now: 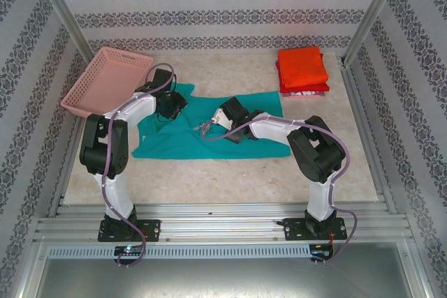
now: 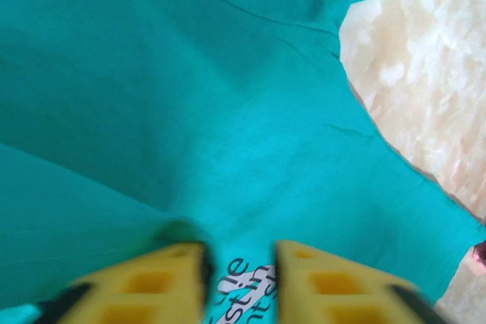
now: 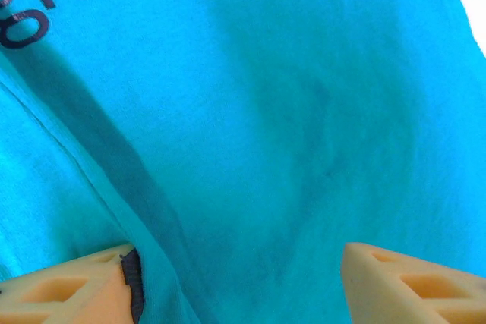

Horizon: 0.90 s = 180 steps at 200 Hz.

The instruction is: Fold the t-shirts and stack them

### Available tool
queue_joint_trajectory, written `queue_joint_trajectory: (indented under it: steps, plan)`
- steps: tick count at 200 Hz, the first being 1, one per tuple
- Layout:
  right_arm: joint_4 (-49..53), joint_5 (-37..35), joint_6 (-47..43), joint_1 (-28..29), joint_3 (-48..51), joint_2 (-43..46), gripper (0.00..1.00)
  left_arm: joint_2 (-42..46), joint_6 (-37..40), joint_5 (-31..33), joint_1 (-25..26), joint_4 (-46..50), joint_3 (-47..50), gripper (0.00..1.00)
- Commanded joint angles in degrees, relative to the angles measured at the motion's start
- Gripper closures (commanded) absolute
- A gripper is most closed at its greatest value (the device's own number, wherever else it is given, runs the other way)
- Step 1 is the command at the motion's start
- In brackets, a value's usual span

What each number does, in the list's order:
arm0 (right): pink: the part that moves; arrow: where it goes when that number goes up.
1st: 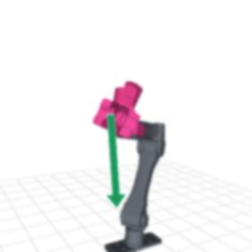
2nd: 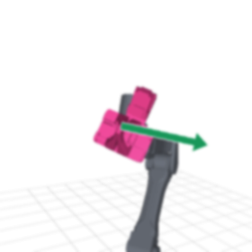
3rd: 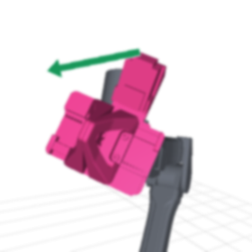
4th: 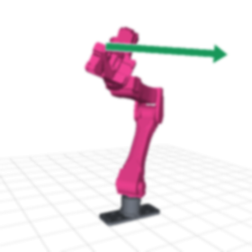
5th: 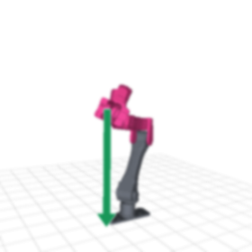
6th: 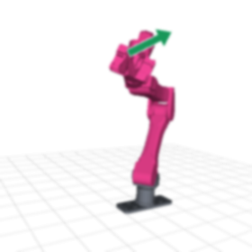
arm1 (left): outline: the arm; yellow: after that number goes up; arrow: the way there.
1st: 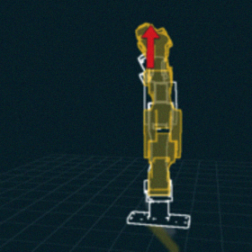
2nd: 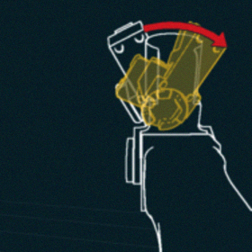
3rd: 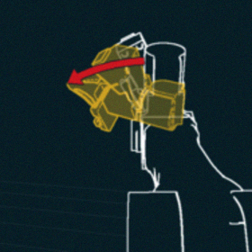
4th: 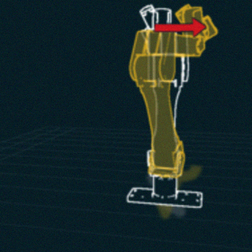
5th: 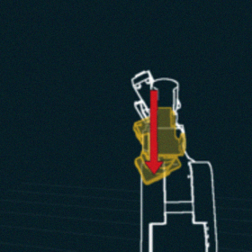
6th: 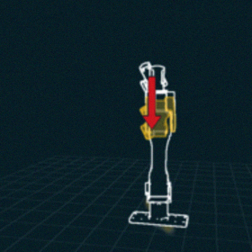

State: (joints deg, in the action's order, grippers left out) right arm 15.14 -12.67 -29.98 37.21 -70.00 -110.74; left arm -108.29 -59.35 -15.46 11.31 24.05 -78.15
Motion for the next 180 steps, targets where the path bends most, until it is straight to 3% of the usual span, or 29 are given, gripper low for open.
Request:
queue_joint_trajectory:
  steps: [1,27,47,80,115,180]
  plan:
    - [1.1,-0.5,1.3,-0.5,-1.2,0.3,0.33,0.0,2.5,-1.1,0.7,2.2,-0.9,0.45]
    - [1.1,-0.7,1.8,-0.8,-0.8,0.7,0.33,2.3,3.5,-1.1,0.7,0.0,1.0,0.13]
    - [1.5,-1.6,2.3,-1.3,-0.9,0.9,0.33,4.8,5.0,-0.9,0.7,-1.2,2.3,0.0]
    - [1.6,-1.7,3.8,-2.4,-0.3,2.8,0.33,12.3,7.7,4.9,0.7,-1.2,7.3,0.0]
    - [1.4,-1.6,4.8,-3.4,1.1,3.7,0.33,21.8,7.2,12.9,0.5,-2.0,18.9,0.0]
    - [2.6,-4.2,7.2,-7.2,1.5,4.1,0.33,31.8,-0.1,13.6,-1.8,-6.9,38.2,0.0]
